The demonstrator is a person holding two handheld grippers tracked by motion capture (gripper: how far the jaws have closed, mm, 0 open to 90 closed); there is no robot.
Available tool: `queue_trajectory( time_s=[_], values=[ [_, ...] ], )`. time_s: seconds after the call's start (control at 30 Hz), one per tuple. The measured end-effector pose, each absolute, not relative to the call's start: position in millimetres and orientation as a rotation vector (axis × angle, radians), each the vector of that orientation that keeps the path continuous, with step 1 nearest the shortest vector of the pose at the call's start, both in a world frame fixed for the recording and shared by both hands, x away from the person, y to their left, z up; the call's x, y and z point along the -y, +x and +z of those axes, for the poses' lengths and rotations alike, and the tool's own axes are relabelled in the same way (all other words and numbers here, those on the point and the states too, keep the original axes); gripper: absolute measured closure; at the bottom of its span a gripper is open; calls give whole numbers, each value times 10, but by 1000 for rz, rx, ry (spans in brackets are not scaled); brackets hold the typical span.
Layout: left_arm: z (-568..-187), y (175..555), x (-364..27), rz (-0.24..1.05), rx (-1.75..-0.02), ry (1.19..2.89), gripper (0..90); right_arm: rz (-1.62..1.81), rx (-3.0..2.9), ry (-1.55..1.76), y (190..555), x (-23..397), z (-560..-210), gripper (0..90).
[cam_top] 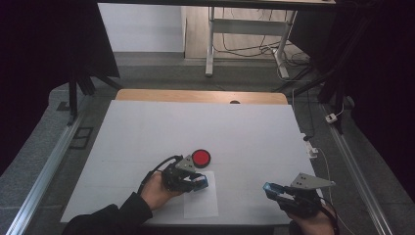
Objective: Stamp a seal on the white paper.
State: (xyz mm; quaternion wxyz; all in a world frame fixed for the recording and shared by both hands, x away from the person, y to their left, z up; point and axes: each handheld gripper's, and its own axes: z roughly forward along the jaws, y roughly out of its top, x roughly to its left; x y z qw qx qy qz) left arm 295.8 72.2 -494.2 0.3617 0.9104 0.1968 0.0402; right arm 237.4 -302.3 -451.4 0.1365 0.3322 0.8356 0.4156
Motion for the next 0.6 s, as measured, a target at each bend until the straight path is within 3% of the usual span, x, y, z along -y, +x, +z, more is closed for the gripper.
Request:
queue_trajectory(
  time_s=[0.6],
  values=[
    [-5033, 2919, -637, 160, -470, 2393, 703, 1196, -2425, 959, 2374, 3019, -4515, 680]
  ],
)
